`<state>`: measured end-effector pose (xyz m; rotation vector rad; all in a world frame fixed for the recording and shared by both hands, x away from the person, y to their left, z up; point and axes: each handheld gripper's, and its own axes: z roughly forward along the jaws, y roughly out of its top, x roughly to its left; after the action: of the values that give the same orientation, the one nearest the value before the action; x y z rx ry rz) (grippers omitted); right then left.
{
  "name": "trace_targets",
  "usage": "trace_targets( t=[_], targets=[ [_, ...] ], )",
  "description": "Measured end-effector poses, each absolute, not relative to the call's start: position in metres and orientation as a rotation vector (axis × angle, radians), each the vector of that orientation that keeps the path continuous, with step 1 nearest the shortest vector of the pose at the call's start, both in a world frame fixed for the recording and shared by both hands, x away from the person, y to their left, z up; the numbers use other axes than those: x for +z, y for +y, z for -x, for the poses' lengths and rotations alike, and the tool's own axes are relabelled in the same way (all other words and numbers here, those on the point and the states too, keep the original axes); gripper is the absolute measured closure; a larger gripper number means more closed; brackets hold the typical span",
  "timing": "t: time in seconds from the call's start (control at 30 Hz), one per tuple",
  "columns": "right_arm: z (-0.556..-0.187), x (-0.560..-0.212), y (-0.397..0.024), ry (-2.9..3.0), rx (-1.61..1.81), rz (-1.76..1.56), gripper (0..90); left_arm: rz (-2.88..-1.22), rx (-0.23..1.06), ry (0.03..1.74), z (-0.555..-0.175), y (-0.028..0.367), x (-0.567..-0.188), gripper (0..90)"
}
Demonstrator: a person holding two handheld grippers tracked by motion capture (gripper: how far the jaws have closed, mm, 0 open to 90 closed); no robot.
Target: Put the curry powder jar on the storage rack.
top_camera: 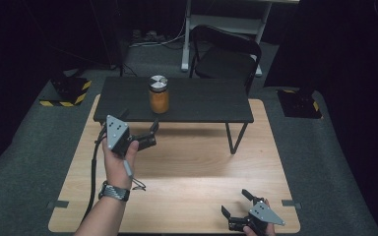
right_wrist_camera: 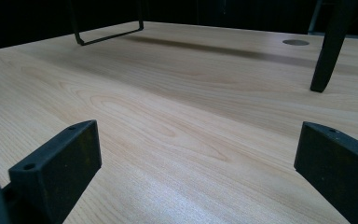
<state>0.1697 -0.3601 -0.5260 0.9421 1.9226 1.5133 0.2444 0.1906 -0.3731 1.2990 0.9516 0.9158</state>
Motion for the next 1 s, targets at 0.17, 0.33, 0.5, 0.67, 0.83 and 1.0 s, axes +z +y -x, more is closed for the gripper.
trace_targets(
  t=[0.17,0.33,0.5,0.67,0.83,1.0],
  targets=[
    [-0.17,-0.525,-0.36,1.929,1.51,-0.936,0.1,-1.283,0.909,0.922,-0.225,0.208,-0.388,0.5],
    [-0.171,-0.525,-0.36,1.931,1.509,-0.934,0.1,-1.289,0.91,0.9,-0.205,0.22,-0.402,0.5],
    [-0.171,-0.525,-0.36,1.934,1.509,-0.926,0.1,-1.286,0.896,0.891,-0.183,0.231,-0.42,0.5],
    [-0.171,-0.525,-0.36,1.935,1.511,-0.93,0.1,-1.29,0.879,0.871,-0.164,0.239,-0.441,0.5],
    [-0.17,-0.525,-0.359,1.933,1.506,-0.932,0.1,-1.304,0.85,0.871,-0.145,0.247,-0.466,0.5],
    [-0.17,-0.523,-0.358,1.939,1.489,-0.931,0.1,-1.315,0.835,0.876,-0.132,0.253,-0.482,0.5]
  ],
)
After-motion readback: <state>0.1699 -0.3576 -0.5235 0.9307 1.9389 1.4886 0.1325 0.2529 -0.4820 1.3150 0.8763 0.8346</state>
